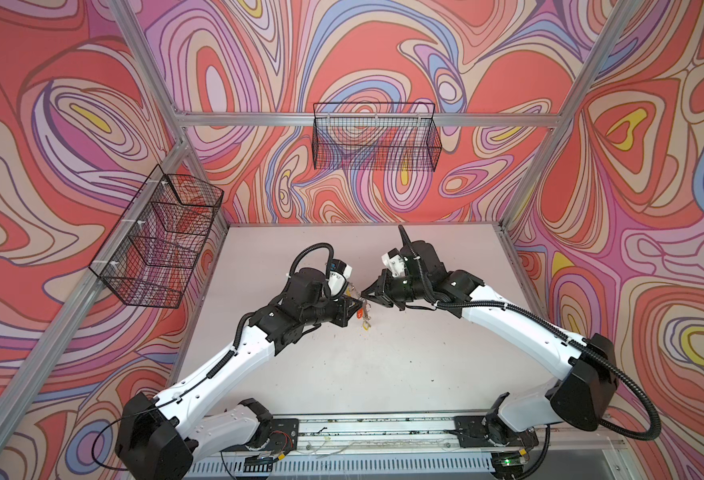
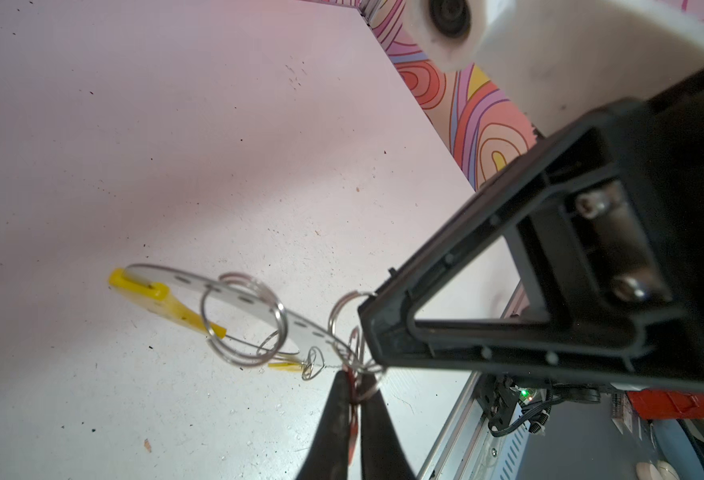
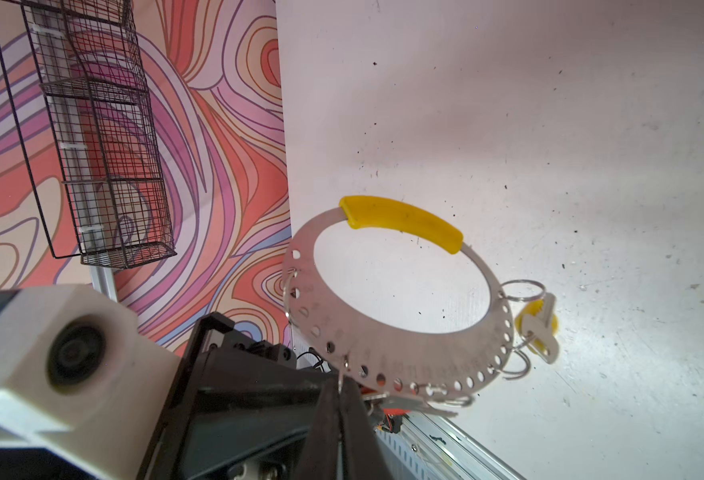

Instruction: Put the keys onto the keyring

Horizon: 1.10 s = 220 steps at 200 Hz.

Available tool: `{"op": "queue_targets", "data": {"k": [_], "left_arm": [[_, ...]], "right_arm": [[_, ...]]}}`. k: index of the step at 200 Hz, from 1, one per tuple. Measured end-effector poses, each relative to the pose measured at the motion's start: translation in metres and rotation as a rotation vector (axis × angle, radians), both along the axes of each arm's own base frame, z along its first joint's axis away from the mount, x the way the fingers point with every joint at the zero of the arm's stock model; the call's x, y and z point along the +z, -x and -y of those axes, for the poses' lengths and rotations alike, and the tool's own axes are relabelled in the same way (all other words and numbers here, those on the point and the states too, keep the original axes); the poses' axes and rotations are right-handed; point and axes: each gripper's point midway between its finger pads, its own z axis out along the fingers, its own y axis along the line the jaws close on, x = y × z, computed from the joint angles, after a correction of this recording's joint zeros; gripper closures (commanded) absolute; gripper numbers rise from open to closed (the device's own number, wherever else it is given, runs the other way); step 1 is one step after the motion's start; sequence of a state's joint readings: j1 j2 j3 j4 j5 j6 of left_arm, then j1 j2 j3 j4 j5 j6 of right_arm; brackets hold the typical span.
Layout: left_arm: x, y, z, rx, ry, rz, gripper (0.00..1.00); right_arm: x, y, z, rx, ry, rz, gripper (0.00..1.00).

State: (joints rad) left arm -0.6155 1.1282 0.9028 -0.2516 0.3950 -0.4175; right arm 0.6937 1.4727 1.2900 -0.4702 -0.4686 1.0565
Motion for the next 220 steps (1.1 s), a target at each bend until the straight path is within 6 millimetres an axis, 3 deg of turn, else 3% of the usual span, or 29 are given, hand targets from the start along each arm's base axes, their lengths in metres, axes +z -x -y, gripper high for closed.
{"op": "queue_targets", "data": {"k": [74, 97, 139, 220], "left_arm": [[0.000, 0.007, -0.008, -0.001, -0.030, 0.007, 1.00], [-0.004, 0.009, -0.010, -0.006, -0.053, 0.002, 0.94], [0.002, 0.010, -0.010, -0.028, -0.055, -0.018, 0.94], [-0.007, 0.021, -0.021, -0.056, -0.093, -0.087, 0.66]], "right_arm": [[0.000, 0.006, -0.002, 0.037, -0.009, -0.010, 1.00], [-0.002, 0.010, -0.001, 0.058, 0.000, -0.013, 1.00], [0.005, 0.014, 0.000, 0.101, 0.024, 0.018, 1.00], [0.005, 0.018, 0.002, 0.140, 0.043, 0.043, 1.00]]}}
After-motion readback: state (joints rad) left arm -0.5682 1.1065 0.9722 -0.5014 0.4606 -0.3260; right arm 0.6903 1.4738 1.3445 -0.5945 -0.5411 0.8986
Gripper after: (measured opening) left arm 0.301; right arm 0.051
